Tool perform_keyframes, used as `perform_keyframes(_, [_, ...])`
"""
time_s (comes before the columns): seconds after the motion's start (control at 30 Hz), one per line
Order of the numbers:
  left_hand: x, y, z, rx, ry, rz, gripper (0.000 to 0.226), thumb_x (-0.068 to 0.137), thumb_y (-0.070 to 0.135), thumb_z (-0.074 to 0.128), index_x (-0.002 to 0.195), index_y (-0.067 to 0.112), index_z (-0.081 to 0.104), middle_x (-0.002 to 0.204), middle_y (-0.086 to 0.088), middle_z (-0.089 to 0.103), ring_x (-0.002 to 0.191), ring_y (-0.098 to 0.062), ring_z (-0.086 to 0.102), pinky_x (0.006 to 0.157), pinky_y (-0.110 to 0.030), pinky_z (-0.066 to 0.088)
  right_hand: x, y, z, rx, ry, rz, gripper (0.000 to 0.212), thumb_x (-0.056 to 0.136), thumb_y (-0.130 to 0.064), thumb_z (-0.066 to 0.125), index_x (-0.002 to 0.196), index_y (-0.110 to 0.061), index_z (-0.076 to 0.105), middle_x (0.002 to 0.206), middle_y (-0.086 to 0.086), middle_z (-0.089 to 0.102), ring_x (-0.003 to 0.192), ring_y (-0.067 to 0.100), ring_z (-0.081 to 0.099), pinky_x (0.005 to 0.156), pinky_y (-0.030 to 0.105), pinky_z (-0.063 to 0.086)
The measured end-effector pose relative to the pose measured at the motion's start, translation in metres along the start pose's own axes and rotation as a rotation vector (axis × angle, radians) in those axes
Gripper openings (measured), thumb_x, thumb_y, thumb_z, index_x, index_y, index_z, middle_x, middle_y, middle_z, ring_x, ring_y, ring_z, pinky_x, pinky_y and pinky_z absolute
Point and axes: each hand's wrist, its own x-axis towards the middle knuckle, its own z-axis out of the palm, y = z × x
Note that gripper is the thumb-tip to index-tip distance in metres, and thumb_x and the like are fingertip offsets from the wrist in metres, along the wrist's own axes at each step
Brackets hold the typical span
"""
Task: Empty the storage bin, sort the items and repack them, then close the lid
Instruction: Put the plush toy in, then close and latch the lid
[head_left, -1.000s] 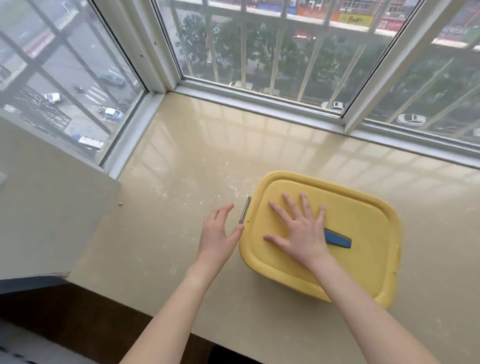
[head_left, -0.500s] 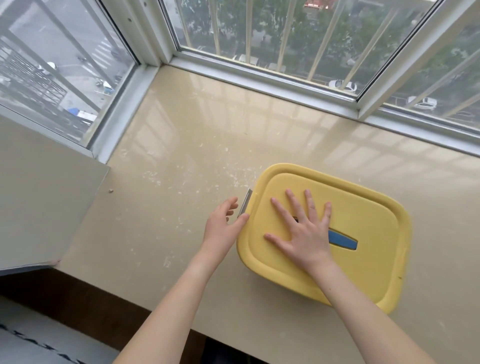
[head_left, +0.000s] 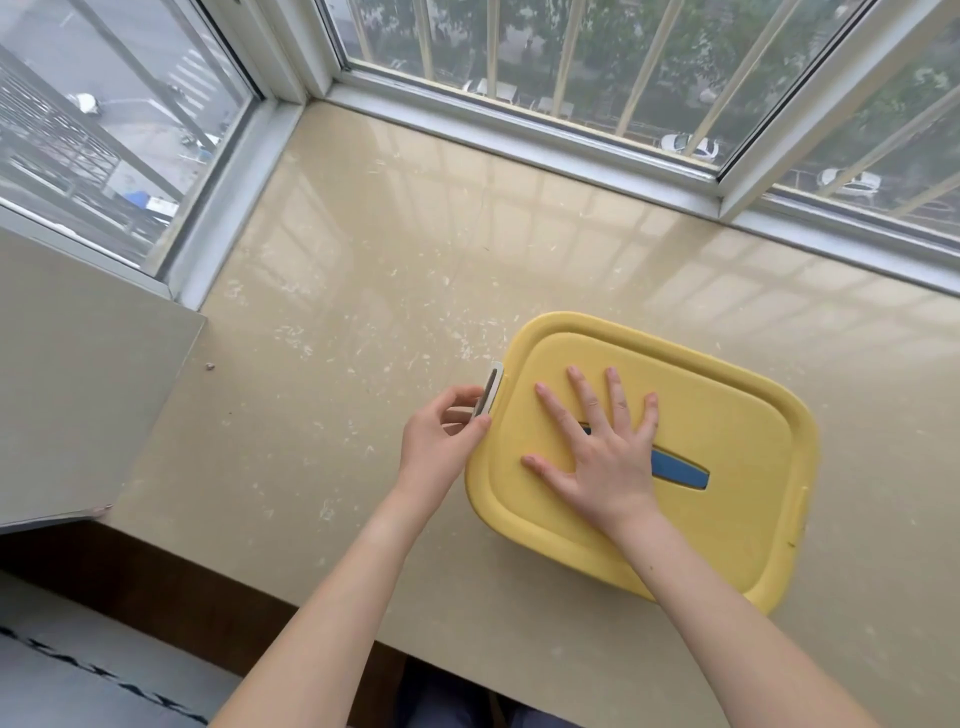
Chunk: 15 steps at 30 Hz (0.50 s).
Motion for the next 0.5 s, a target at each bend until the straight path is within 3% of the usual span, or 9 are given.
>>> perform_keyframes(0.23, [0.004, 0.001, 0.0015, -0.104, -0.005, -0.085, 0.025, 0.09, 0.011, 0.065, 0.114, 0.014, 0.069, 0.105, 0.001, 0.071, 0.096, -0.012, 0.066, 0.073, -0.009, 0.049, 0.0001, -0.0005, -0.0026, 0.065, 0.02, 0.001, 0.074, 0.083, -0.078, 0.037, 0.146, -0.037, 0.04, 0.156, -0.001, 0.033, 0.147, 0.034, 0.019, 0.113, 0.068, 0.01])
perform_keyframes(0.4, [0.0043, 0.0004, 0.0015, -0.248, -0.06, -0.15, 0.023, 0.089, 0.005, 0.064, 0.111, 0.012, 0.068, 0.104, -0.006, 0.073, 0.096, -0.018, 0.069, 0.088, -0.034, 0.056, 0.0003, -0.0007, -0.0024, 0.081, 0.002, 0.01, 0.075, 0.082, -0.078, 0.039, 0.146, -0.039, 0.039, 0.157, -0.002, 0.031, 0.148, 0.034, 0.016, 0.113, 0.068, 0.007])
perform_keyframes(0.5, [0.0048, 0.0006, 0.0018, -0.28, -0.048, -0.16, 0.023, 0.088, 0.004, 0.067, 0.108, 0.015, 0.069, 0.101, -0.007, 0.075, 0.093, -0.017, 0.07, 0.089, -0.035, 0.056, 0.0006, 0.0001, -0.0021, 0.091, 0.002, 0.012, 0.075, 0.081, -0.078, 0.039, 0.146, -0.04, 0.038, 0.158, -0.002, 0.029, 0.148, 0.034, 0.015, 0.113, 0.068, 0.006])
